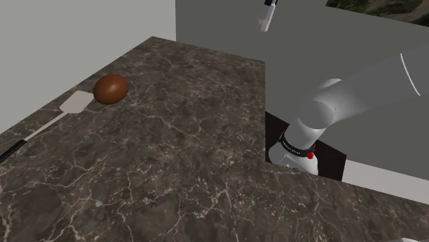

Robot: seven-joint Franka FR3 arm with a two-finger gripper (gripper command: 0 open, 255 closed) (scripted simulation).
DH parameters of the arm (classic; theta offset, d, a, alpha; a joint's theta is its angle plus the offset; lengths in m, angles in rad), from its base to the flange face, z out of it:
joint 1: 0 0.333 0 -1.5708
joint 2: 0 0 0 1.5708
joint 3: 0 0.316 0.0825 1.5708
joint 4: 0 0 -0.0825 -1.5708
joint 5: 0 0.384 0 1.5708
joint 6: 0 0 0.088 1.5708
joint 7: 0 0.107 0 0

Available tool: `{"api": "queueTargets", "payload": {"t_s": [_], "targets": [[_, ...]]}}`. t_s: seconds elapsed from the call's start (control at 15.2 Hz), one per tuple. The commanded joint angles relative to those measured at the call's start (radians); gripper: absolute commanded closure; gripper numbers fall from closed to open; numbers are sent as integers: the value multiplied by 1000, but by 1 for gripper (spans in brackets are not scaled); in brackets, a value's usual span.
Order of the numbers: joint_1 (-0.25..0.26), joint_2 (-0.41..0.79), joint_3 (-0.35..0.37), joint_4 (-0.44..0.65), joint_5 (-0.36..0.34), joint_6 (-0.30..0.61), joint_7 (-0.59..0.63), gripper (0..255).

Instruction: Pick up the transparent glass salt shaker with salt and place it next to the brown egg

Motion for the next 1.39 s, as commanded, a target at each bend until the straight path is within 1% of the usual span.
{"api": "queueTargets", "payload": {"t_s": [0.0, 0.33, 0.66, 0.99, 1.32], "targets": [[1, 11, 0, 25, 1, -14, 0, 255], [28, 45, 98, 42, 59, 9, 122, 255], [56, 105, 195, 86, 107, 35, 241, 255], [81, 190, 290, 159, 138, 61, 360, 255], [107, 301, 385, 263, 146, 82, 483, 255]]}}
